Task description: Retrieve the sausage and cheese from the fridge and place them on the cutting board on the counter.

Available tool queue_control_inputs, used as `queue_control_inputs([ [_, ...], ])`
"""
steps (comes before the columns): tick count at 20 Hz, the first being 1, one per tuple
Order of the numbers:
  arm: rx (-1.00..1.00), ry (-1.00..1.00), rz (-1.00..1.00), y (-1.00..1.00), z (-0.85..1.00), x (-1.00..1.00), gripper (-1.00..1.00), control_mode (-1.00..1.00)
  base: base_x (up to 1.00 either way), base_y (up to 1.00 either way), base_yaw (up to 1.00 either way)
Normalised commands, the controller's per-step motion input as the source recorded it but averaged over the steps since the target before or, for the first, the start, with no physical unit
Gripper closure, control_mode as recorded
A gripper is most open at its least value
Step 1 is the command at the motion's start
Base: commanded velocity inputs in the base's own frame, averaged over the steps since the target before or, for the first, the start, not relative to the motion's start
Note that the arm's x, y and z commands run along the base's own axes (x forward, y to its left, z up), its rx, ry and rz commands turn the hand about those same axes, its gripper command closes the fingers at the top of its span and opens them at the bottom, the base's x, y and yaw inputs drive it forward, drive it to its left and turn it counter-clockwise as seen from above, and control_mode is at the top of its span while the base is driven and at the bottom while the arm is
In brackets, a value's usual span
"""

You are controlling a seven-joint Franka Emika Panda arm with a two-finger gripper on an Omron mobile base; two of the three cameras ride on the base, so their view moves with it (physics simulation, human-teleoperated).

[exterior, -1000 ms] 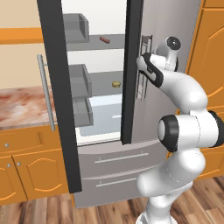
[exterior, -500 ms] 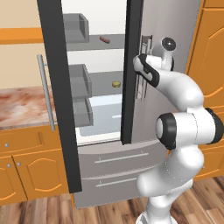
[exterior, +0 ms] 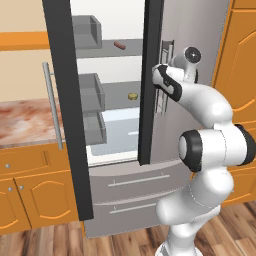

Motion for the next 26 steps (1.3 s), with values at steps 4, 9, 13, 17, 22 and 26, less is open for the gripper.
queue_control_inputs([
  [4, 0.0, 0.0, 0.0, 0.0, 0.1, 0.24, 1.0, -1.0, 0.0, 0.0, 0.0],
  [9, 0.0, 0.0, 0.0, 0.0, 0.39, 0.0, 1.0, -1.0, 0.0, 0.0, 0.0],
  [13, 0.0, 0.0, 0.0, -0.04, 0.43, -0.15, 1.0, -1.0, 0.0, 0.0, 0.0],
  [17, 0.0, 0.0, 0.0, -0.25, 0.52, -0.5, 1.0, -1.0, 0.0, 0.0, 0.0],
  [22, 0.0, 0.0, 0.0, -0.76, 0.5, -0.82, 1.0, -1.0, 0.0, 0.0, 0.0],
  [26, 0.0, 0.0, 0.0, -1.0, 0.47, -1.0, 1.0, -1.0, 0.0, 0.0, 0.0],
])
